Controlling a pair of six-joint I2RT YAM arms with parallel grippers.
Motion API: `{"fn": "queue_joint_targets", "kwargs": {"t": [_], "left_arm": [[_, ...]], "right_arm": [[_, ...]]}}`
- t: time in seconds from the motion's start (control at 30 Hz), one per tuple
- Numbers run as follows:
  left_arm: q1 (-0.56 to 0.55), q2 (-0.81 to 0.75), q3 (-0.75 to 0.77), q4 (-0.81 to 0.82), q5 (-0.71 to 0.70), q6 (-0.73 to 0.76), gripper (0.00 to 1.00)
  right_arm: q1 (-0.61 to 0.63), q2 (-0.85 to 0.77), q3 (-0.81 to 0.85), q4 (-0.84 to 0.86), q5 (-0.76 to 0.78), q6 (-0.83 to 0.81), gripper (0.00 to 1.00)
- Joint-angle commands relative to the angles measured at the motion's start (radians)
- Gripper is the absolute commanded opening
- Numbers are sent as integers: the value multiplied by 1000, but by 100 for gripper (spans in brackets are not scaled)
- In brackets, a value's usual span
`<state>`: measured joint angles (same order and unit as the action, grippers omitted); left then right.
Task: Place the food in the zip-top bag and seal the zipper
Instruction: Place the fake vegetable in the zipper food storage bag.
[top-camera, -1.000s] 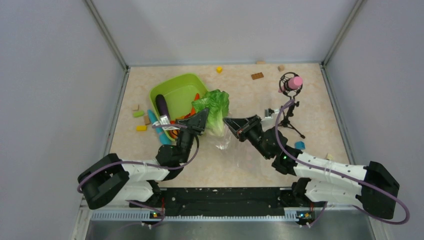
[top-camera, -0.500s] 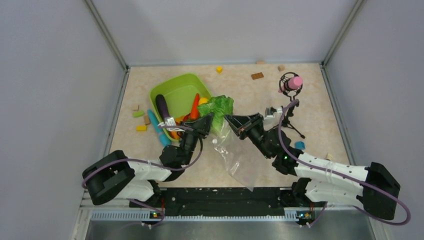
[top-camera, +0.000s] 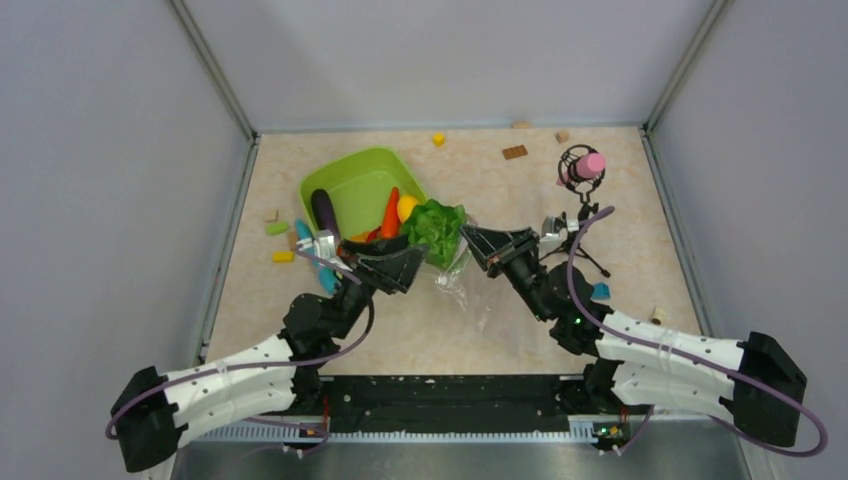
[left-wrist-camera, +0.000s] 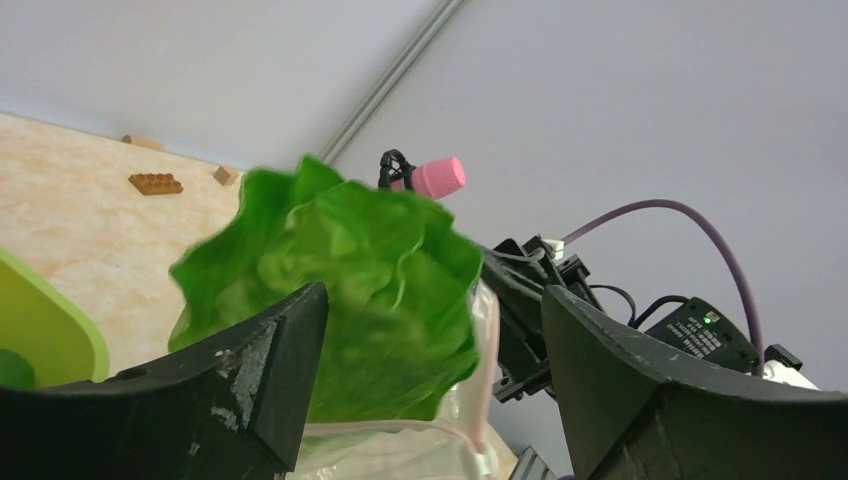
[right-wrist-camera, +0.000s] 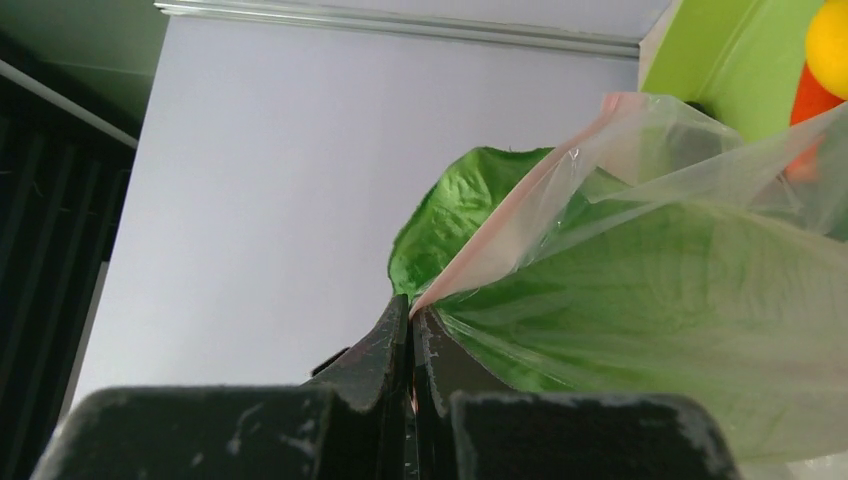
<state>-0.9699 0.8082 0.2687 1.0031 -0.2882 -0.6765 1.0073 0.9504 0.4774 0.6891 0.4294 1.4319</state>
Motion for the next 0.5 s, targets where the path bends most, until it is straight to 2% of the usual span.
{"fn": "queue_joint_targets", "kwargs": {"t": [0.0, 0.2, 0.37, 0.4, 0.47], "left_arm": [[-4, -156, 85, -435, -36, 22, 84], [-3, -373, 48, -609, -271, -69, 96], [7, -369, 155, -1002, -607, -178, 97], [17, -354, 176, -1094, -621, -208, 97], [48, -315, 196, -1154, -584, -243, 97]], "right_arm": [[10, -23, -10, 82, 36, -25, 0], [9, -21, -18, 80, 26, -32, 0], [8, -20, -17, 66, -24, -27, 0], [8, -18, -18, 58, -32, -23, 0], [8, -19, -22, 54, -44, -17, 0]]}}
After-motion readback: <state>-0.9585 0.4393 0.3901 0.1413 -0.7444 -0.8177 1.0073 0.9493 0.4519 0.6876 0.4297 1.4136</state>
